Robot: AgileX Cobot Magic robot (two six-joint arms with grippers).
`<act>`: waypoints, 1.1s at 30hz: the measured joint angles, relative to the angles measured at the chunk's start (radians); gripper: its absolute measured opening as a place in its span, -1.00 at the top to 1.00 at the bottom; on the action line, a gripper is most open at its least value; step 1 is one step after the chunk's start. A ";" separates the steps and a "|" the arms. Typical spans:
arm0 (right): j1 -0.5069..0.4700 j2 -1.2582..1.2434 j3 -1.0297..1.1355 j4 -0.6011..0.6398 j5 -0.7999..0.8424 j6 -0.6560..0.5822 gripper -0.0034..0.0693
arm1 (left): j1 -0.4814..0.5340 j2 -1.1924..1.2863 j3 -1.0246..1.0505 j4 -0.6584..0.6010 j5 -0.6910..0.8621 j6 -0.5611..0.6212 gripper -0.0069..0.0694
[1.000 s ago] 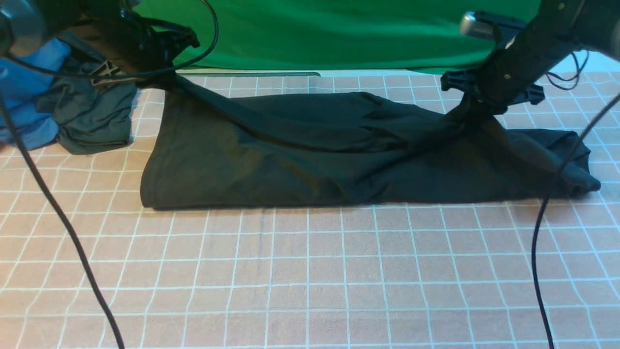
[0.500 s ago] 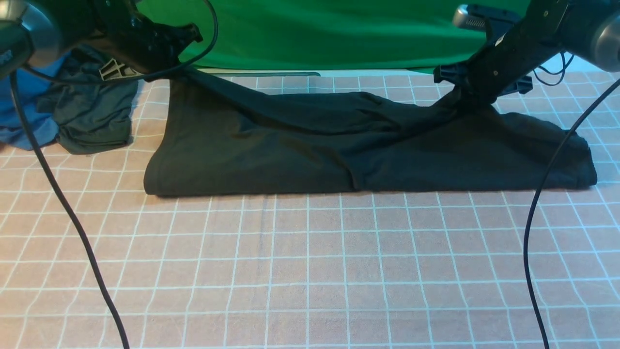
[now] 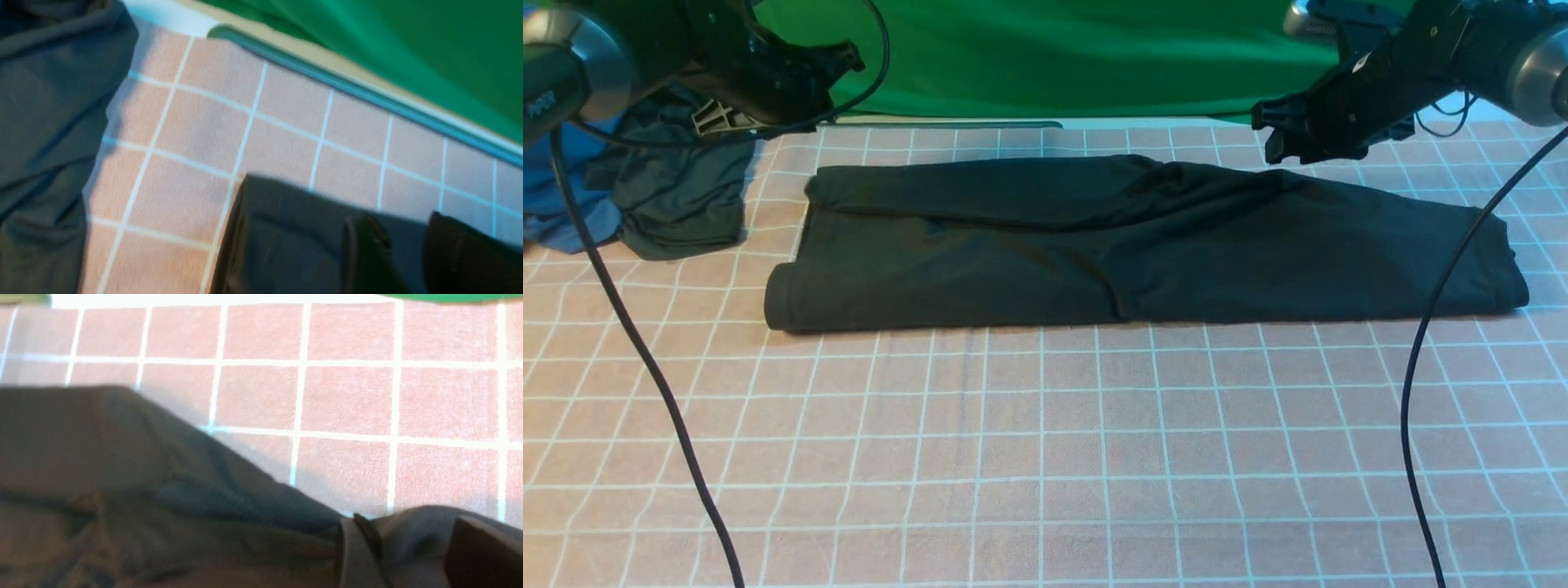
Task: Fold a long-sleeved shirt over a pink coffee tablecloth.
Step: 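Fold the black garment in half by bringing its near edge over to the far edge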
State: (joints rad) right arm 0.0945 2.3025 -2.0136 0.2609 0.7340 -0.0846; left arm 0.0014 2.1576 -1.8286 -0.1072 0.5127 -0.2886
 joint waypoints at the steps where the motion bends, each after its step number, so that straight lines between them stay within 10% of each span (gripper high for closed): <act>1: 0.001 -0.003 -0.017 0.000 0.032 -0.011 -0.01 | 0.000 0.000 -0.003 0.002 -0.015 0.000 0.02; 6: 0.031 -0.030 -0.074 0.005 0.184 -0.122 0.36 | 0.000 -0.009 -0.062 0.004 0.108 -0.027 -0.17; 10: 0.092 -0.027 -0.079 0.017 0.219 -0.247 0.77 | -0.002 -0.021 -0.092 -0.039 0.308 -0.016 0.08; 16: 0.163 0.038 -0.079 0.030 0.142 -0.308 0.80 | -0.035 -0.020 -0.093 -0.084 0.462 0.059 0.74; 33: 0.174 0.129 -0.079 0.033 -0.040 -0.289 0.80 | -0.153 -0.020 -0.097 -0.111 0.475 0.093 0.78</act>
State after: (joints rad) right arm 0.2685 2.4316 -2.0930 0.2942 0.6942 -0.3733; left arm -0.1519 2.1377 -1.9253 -0.2182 0.9878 -0.1957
